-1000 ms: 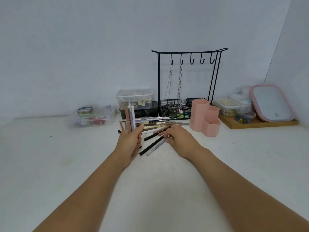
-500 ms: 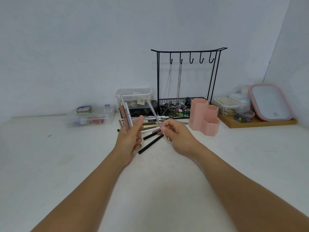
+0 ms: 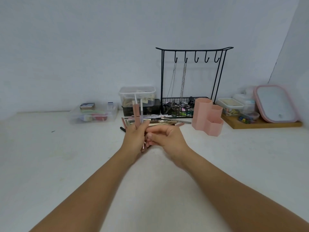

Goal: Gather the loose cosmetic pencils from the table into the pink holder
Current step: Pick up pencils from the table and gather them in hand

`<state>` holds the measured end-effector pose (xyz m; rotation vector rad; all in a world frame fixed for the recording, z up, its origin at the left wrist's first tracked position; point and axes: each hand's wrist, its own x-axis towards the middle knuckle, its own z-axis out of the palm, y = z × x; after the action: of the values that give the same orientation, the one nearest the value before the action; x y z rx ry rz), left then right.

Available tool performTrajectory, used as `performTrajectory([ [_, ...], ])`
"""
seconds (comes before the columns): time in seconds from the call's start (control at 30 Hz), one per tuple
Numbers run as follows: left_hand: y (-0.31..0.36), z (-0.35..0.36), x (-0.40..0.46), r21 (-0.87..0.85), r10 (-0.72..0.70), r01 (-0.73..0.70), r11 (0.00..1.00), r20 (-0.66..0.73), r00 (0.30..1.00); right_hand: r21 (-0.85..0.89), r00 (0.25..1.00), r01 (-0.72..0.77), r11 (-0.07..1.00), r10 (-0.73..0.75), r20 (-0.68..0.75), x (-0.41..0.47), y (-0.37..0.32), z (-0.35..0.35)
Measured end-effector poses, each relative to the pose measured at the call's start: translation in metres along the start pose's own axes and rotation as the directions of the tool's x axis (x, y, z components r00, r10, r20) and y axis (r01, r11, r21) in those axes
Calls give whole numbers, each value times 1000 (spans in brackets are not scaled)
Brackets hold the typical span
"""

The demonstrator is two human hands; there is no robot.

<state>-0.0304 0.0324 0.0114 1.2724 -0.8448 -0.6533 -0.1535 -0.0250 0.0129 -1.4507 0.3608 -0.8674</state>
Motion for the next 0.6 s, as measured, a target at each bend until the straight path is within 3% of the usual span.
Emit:
performTrajectory([
  [0.07,5,-6,3,-5,8,-8,1000,-37,999,-274,994,61,960,-84,-74,6,0,-14],
  [0.13,9,-15,7,-74,-7,2,997,-74,997,-686,986,102,720,-166,-27,11,3,-32],
  [0.2,13,-23,9,-105,-33,22,994,-102,994,-859,992,127,496,-70,106,14,8,-45],
  [0.3,15,-29,10,-111,-77,65,992,-109,991,-896,988,124,427,30,151,16,11,-48],
  [0.6,14,-34,10,-152,-217,194,969,-153,964,-887,992,119,446,-7,130,18,8,-51],
])
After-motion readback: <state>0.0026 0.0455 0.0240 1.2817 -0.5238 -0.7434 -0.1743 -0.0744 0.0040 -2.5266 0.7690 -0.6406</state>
